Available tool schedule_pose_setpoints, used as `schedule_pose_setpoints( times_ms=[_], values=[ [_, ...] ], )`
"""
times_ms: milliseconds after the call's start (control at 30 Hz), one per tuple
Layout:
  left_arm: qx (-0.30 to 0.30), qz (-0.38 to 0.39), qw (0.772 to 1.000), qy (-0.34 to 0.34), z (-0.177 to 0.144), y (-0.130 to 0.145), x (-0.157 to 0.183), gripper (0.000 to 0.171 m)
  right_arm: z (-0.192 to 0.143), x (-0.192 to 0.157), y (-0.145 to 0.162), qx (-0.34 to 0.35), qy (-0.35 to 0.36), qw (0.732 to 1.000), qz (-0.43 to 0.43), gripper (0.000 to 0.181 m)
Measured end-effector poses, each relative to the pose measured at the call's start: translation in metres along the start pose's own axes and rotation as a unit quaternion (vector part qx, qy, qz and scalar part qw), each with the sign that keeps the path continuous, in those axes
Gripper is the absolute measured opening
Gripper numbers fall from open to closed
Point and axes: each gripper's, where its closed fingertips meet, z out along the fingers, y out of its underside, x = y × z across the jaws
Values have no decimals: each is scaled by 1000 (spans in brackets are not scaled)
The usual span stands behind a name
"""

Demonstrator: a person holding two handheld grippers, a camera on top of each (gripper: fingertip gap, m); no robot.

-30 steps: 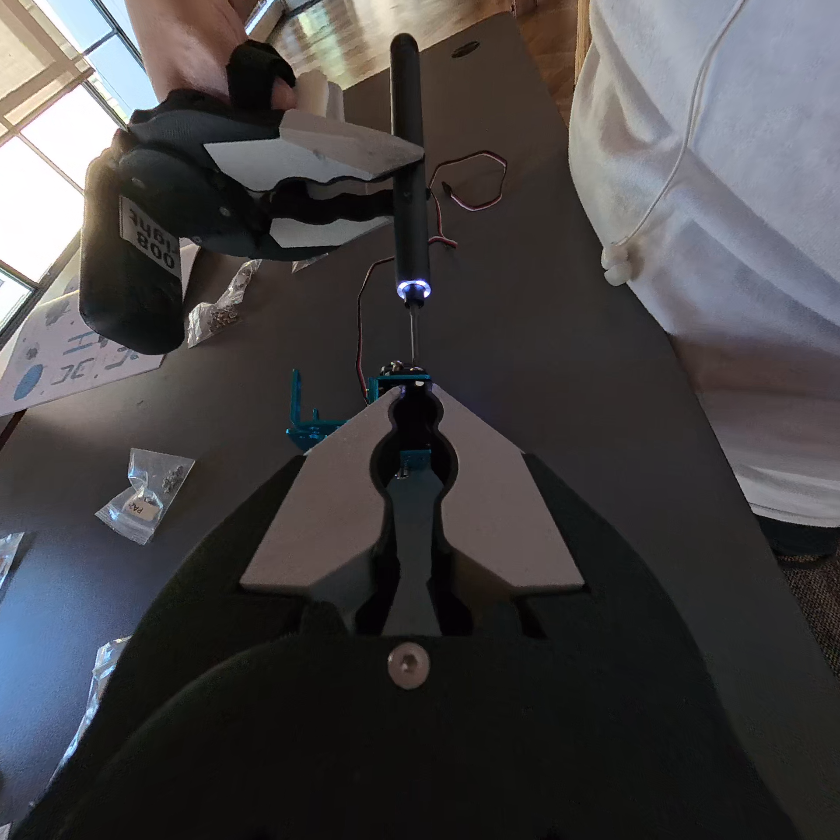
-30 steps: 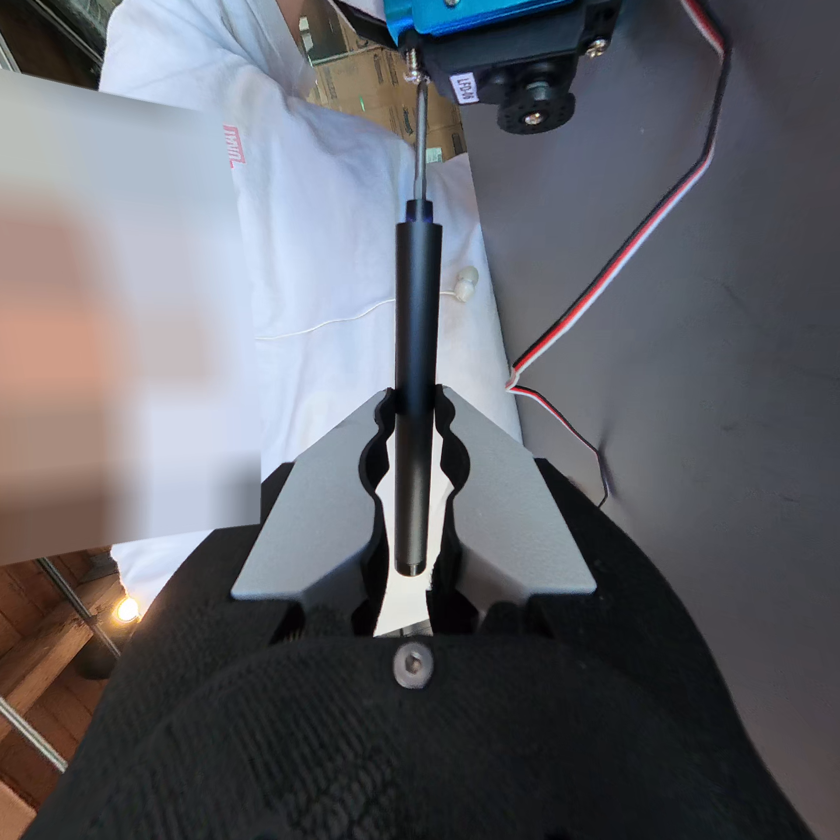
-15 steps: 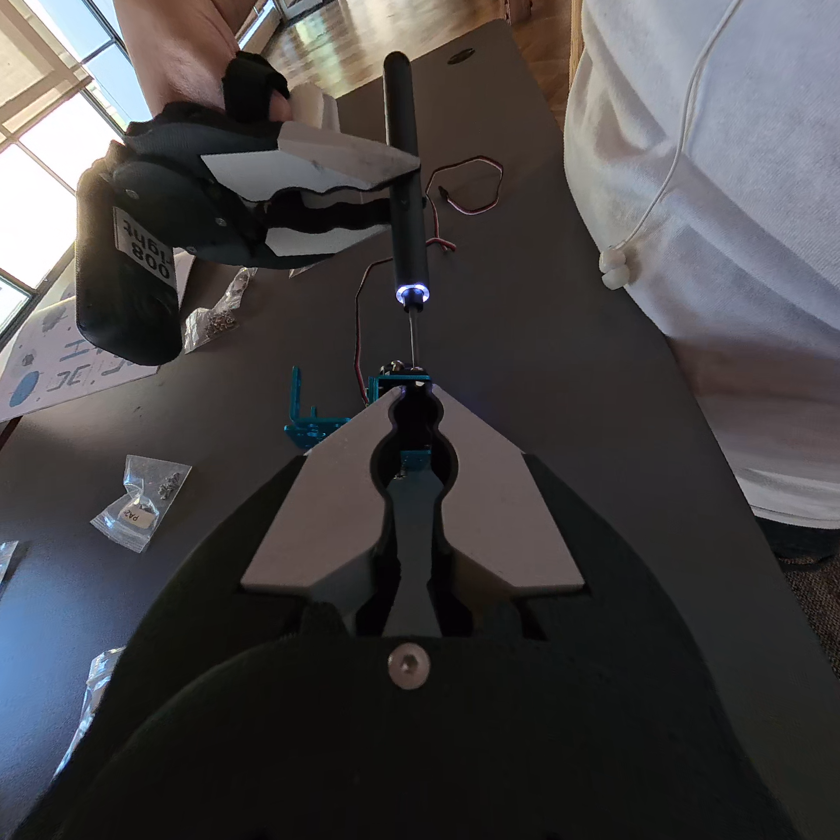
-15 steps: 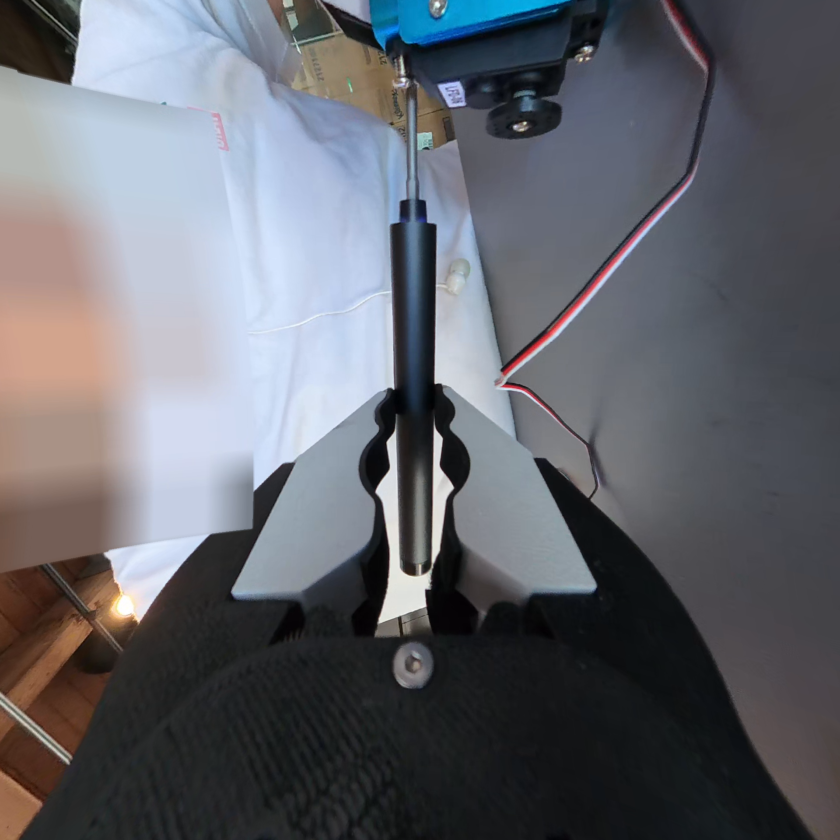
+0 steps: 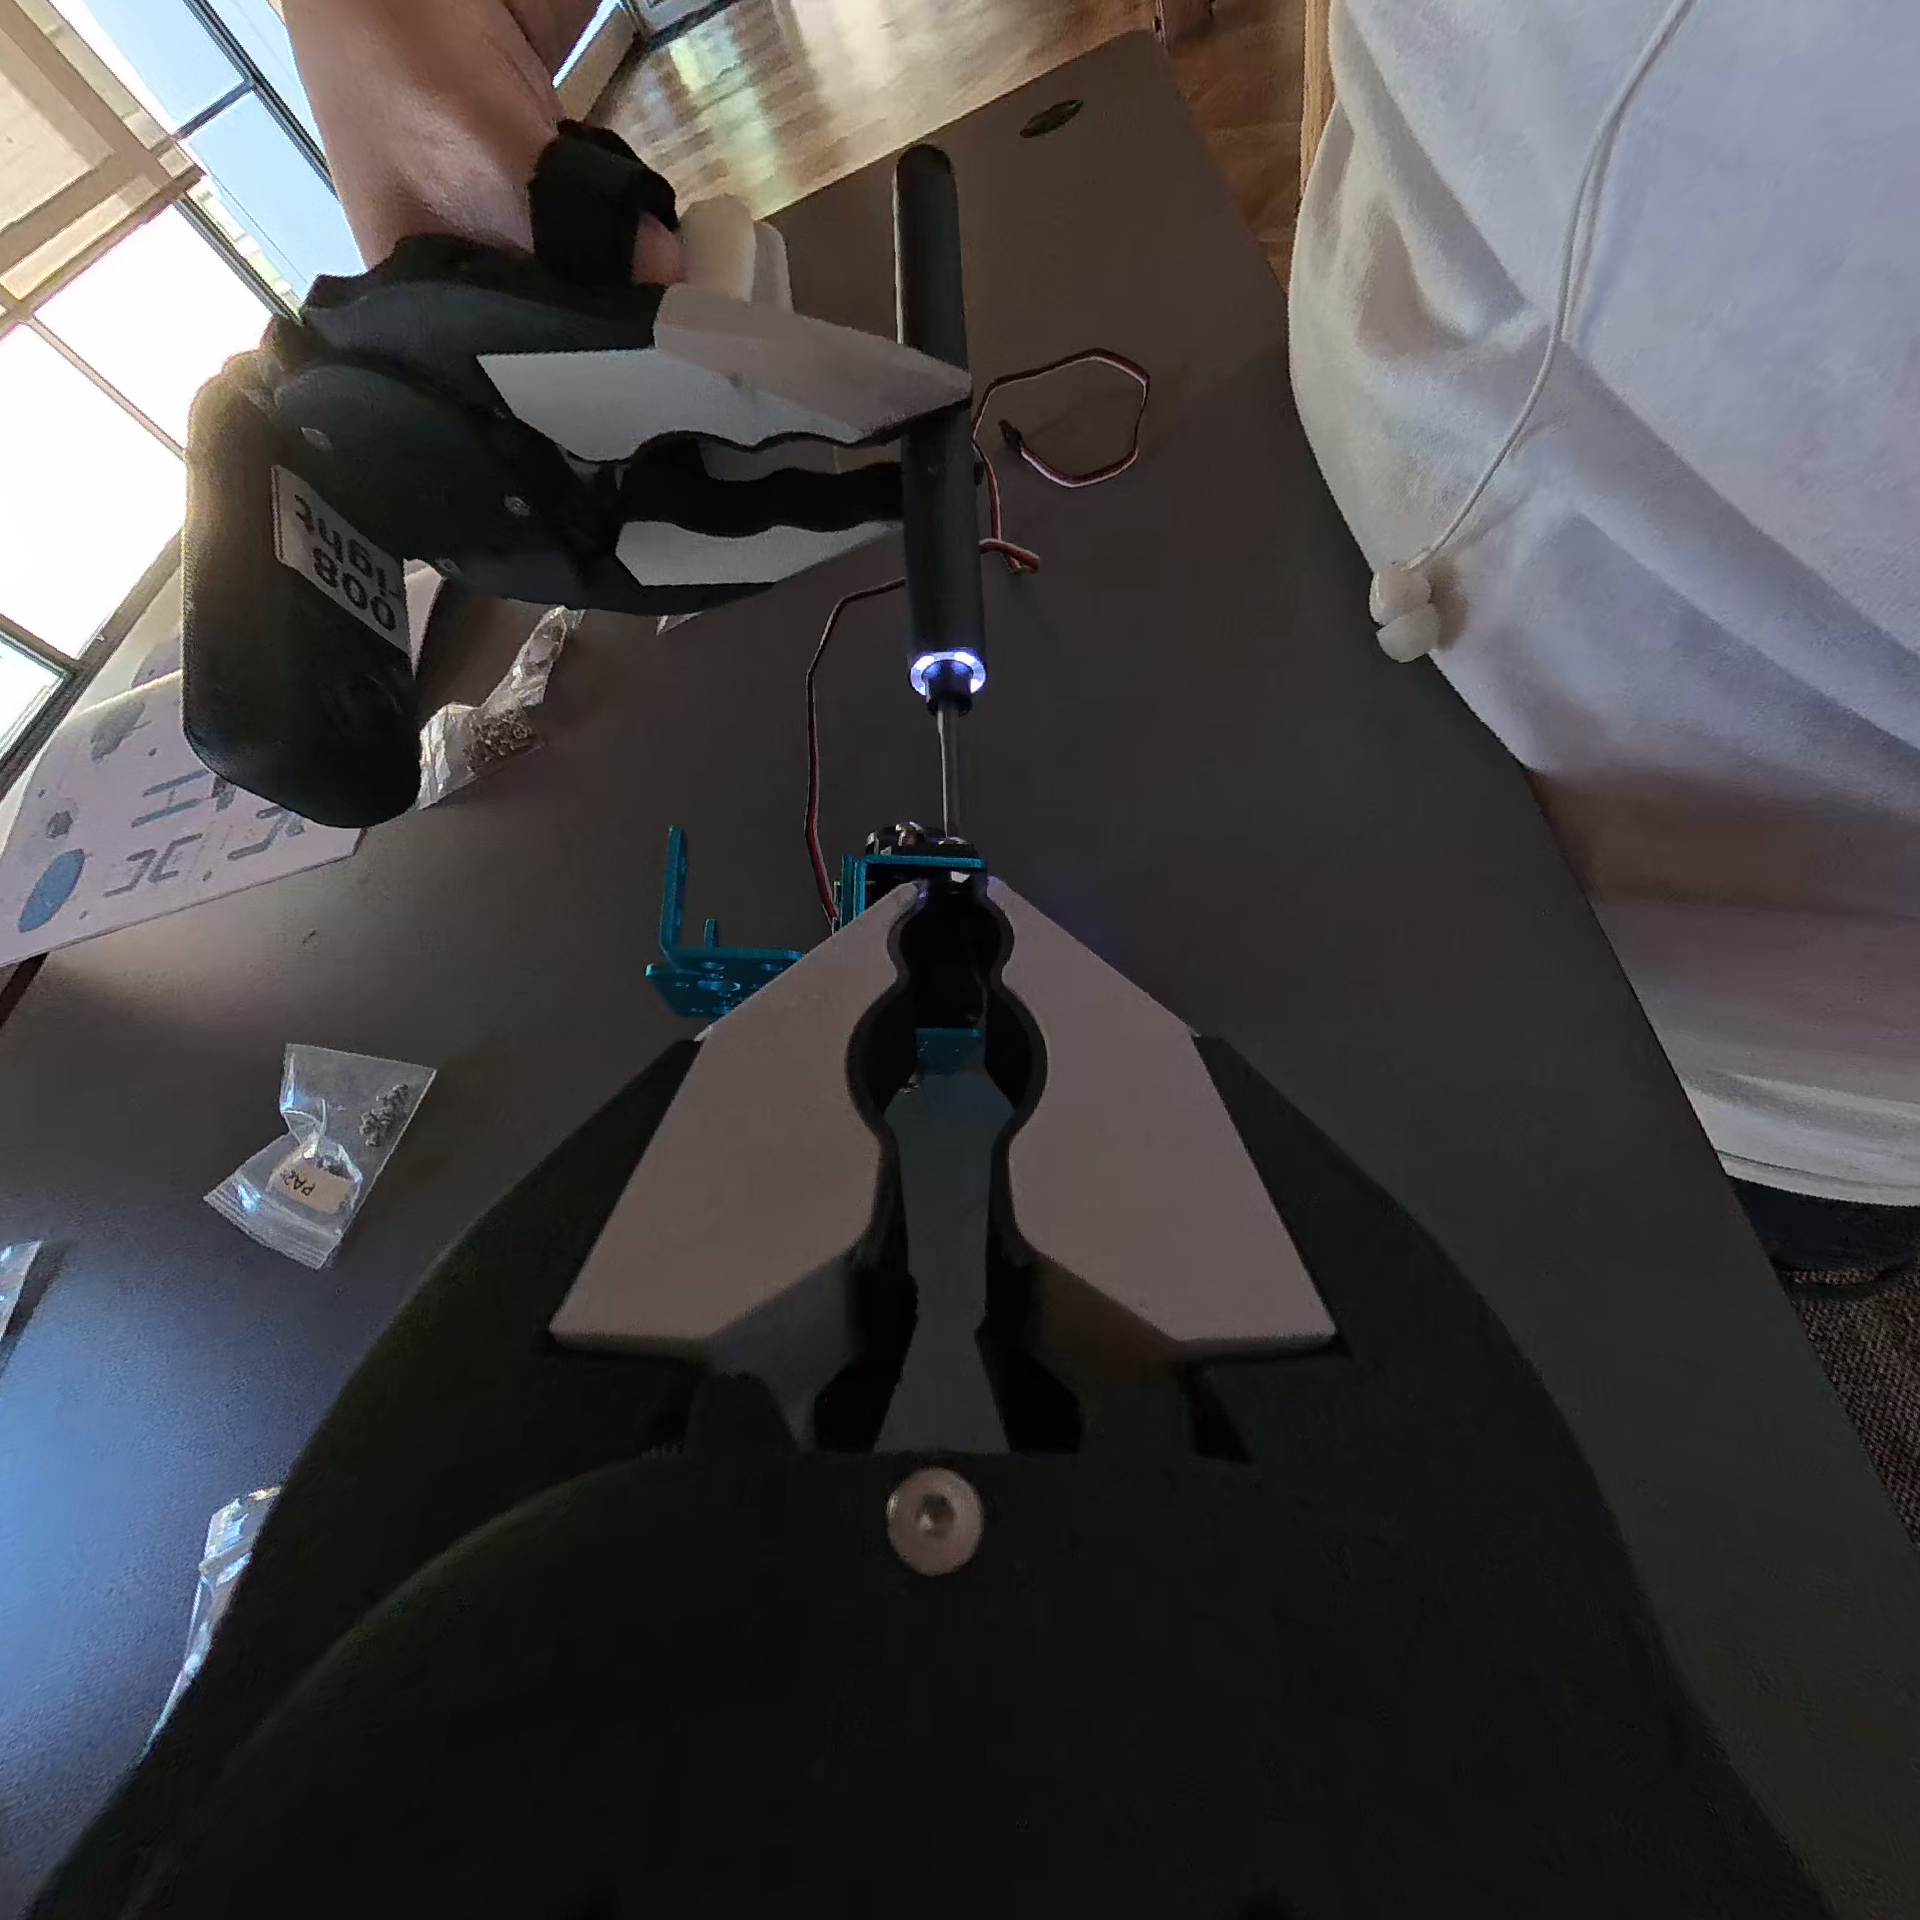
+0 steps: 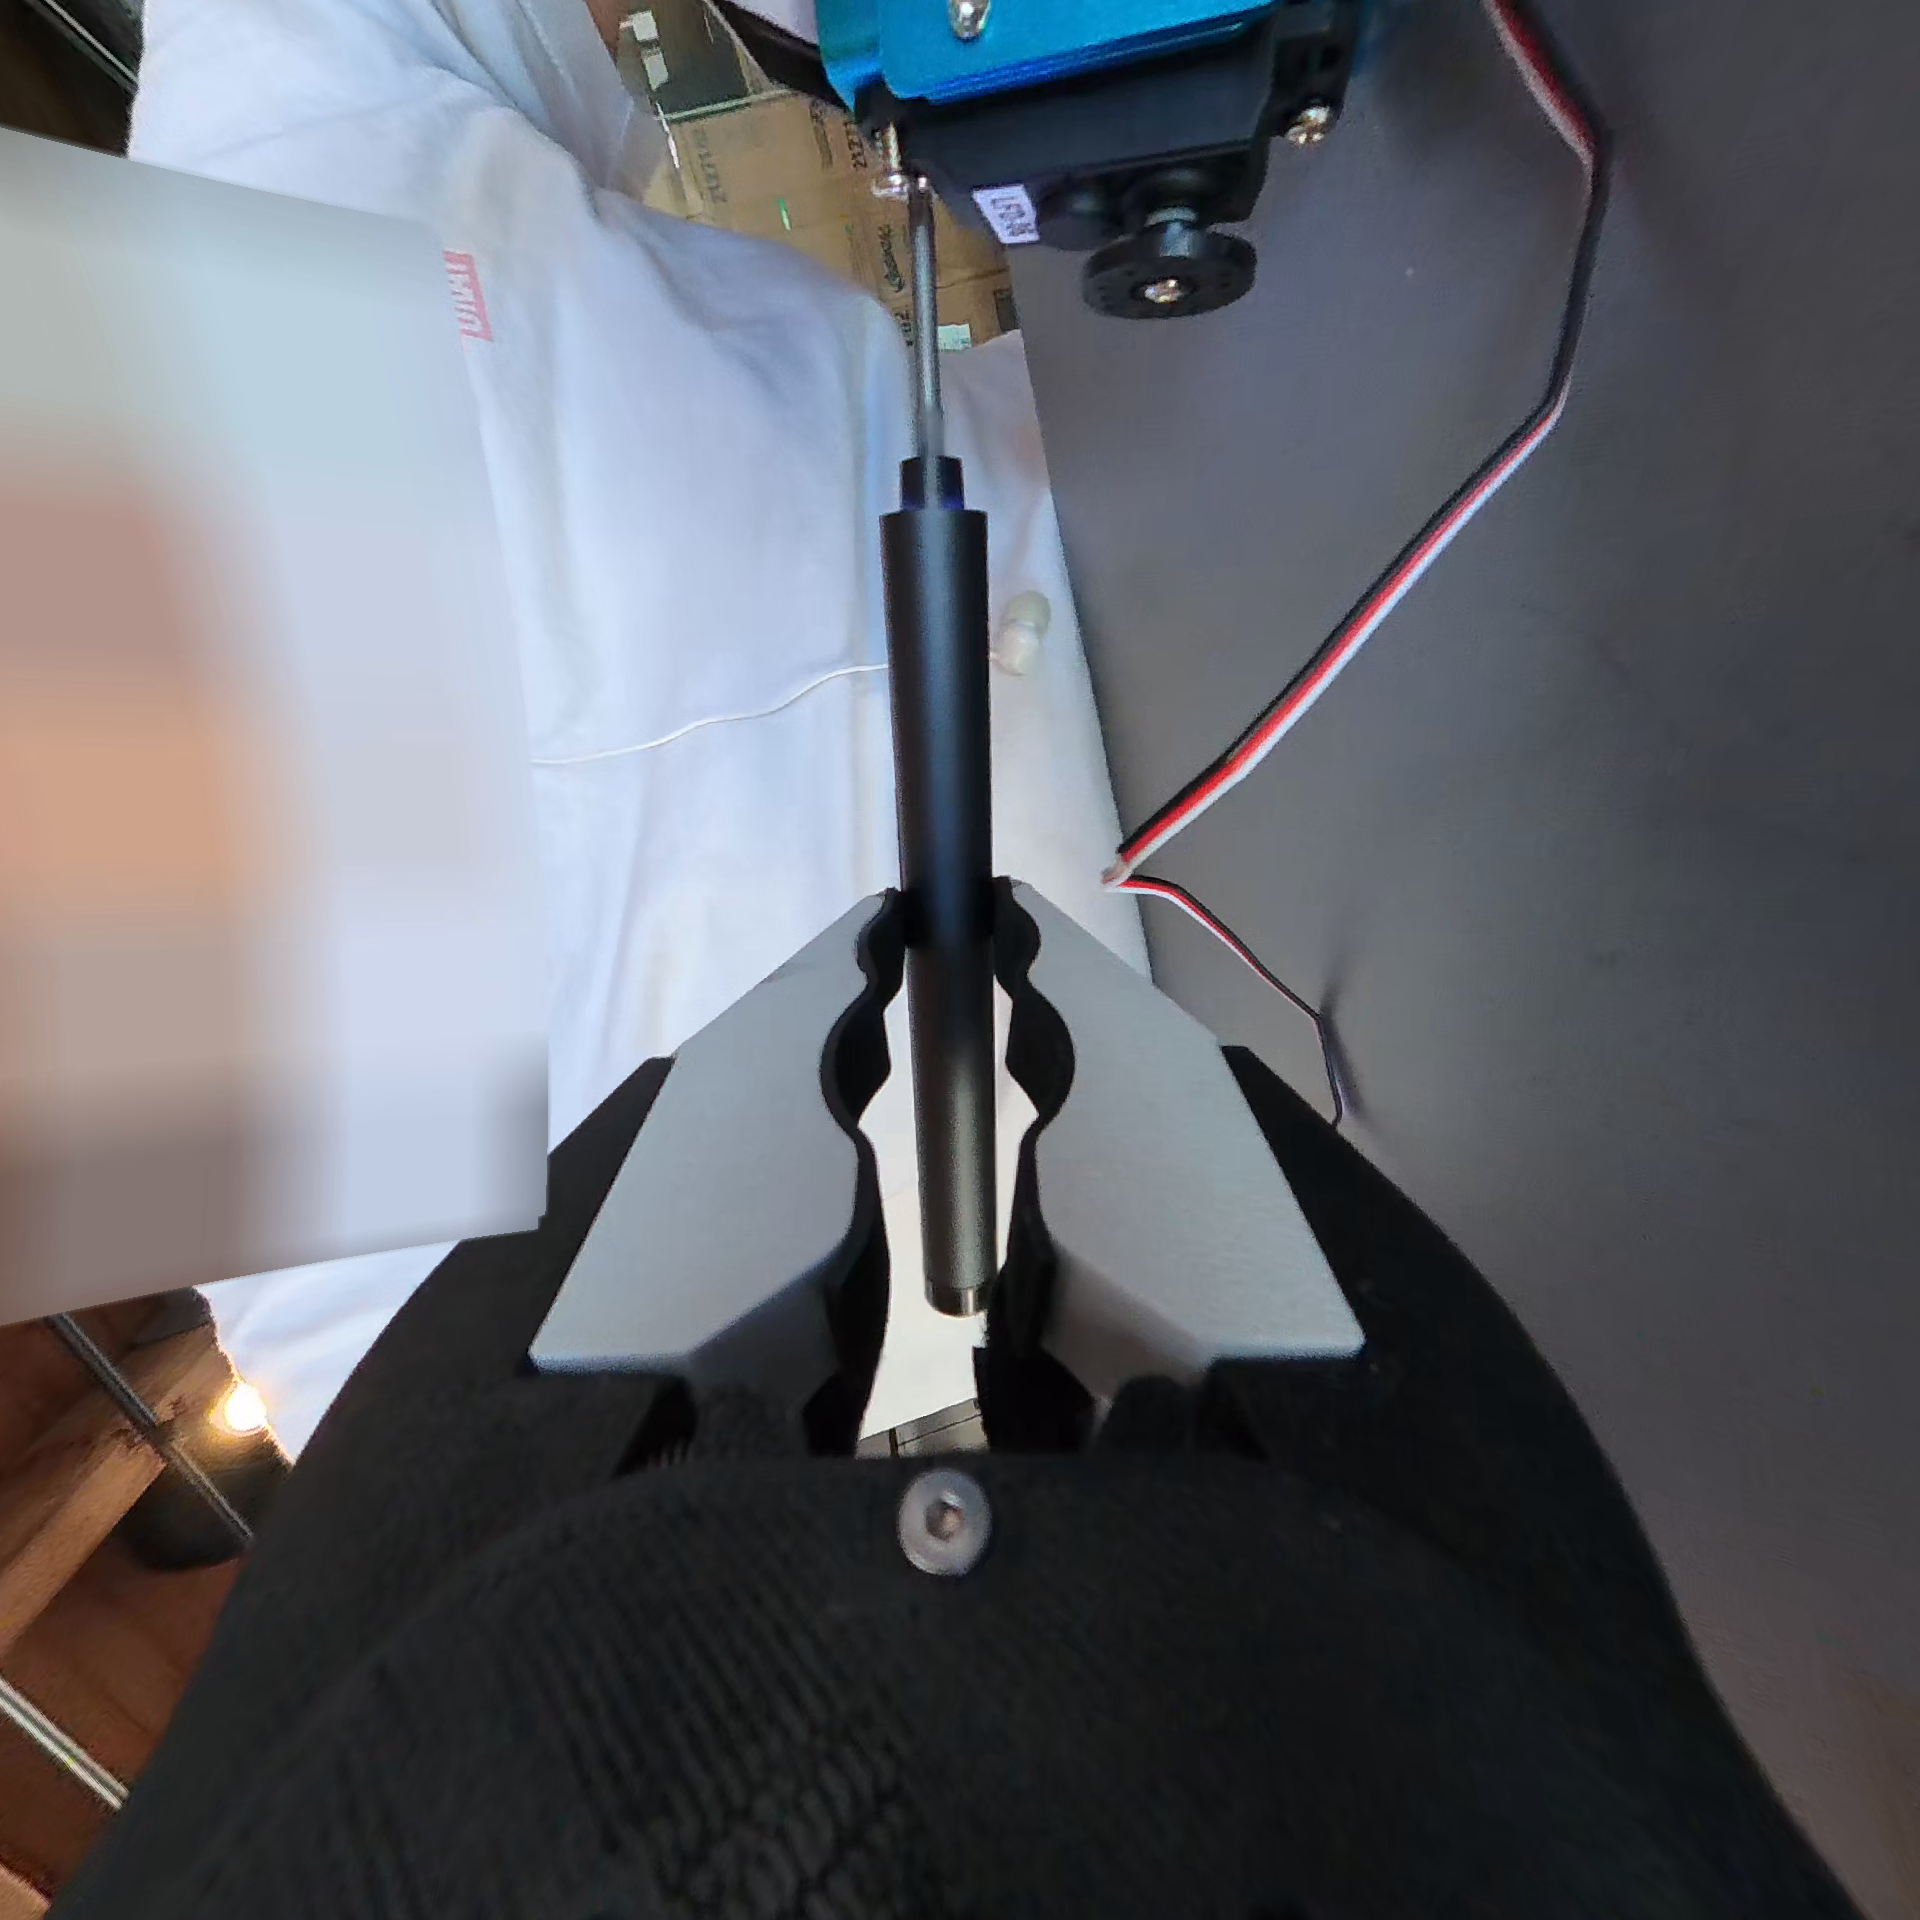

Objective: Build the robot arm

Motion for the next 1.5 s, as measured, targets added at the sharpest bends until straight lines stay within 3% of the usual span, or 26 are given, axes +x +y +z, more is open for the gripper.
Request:
schedule_pose_setpoints(
  times_ms=[467, 767, 900, 1067, 1200, 1367, 1500],
  values=[
    [3, 2, 1000, -4, 3, -1, 0, 5, 1, 3, 4, -3, 6, 1000, -1, 17],
    [11, -16, 1000, -19, -1, 0, -4, 5, -2, 4, 27, 11, 13, 999, -31, 17],
    [16, -28, 999, -29, 0, 0, -7, 5, -20, 3, 39, 97, 26, 993, -54, 16],
    [1, -39, 998, -51, 3, 0, -14, 5, -50, 31, 62, 243, 88, 965, -46, 16],
    [-4, -55, 996, -66, 4, -1, -15, 6, -56, 41, 78, 333, 58, 940, -36, 16],
    [2, -74, 995, -74, 5, -2, -15, 6, -53, 45, 98, 388, 34, 919, -61, 16],
    [0, -75, 993, -92, 8, -3, -15, 6, -65, 43, 100, 484, 10, 872, -68, 16]
  ],
)
